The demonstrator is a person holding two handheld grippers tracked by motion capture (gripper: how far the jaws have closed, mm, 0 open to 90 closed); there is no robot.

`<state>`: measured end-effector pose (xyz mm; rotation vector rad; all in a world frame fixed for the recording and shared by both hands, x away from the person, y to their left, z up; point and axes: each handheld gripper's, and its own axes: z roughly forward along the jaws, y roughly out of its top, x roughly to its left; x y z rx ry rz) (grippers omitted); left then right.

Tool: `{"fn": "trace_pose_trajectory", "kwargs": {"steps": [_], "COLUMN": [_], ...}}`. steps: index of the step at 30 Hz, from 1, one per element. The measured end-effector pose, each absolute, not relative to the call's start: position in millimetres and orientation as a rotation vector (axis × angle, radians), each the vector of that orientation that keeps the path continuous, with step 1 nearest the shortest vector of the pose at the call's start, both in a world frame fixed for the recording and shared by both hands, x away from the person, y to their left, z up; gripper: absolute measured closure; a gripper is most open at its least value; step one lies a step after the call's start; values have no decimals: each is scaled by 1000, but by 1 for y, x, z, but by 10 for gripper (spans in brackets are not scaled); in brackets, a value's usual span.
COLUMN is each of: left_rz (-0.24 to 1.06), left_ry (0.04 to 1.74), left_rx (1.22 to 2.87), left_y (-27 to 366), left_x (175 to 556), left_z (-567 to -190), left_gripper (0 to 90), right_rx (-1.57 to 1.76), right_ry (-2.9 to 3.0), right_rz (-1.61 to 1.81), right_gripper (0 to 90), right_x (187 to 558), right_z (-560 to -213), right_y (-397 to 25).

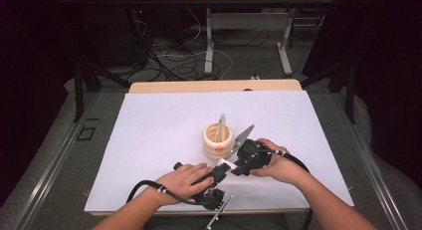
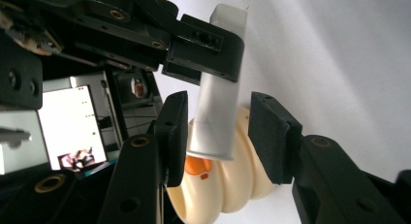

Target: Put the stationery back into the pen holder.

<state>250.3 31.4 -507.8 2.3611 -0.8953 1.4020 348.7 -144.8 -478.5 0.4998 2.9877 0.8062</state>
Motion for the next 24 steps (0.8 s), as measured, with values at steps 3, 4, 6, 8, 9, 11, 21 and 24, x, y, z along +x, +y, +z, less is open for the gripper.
{"fn": "trace_pose_trajectory", "kwargs": {"steps": [3, 4, 6, 8, 9, 11, 21, 24], "left_rz": [1363, 1353, 1317, 1281, 1277, 1275, 1141, 1026], "left_ry": [-821, -794, -740, -610, -596, -563, -276, -92], "left_rx": [2357, 2353, 2367, 2336, 2346, 2343, 2373, 2399], "left_y": [34, 35, 37, 41, 42, 43, 59, 65], "left_x": [252, 252, 254, 254, 254, 256, 268, 276], "left_z": [-508, -507, -504, -507, -506, -506, -505, -506], "left_gripper": [577, 577, 574, 570, 567, 551, 485, 460], "right_rx": [574, 597, 635, 668, 650, 661, 710, 741], "right_ry": [2958, 2947, 2919, 2901, 2890, 2866, 2699, 2627], "right_rz": [840, 858, 891, 931, 946, 976, 1220, 1278], "right_gripper": [707, 708, 708, 708, 708, 708, 708, 708], "right_x": [350, 351, 351, 349, 350, 350, 354, 356], "right_z": [-476, -475, -472, -469, -468, -465, -452, -449], "right_y": [-149, -150, -152, -153, -154, -154, -161, -161]}}
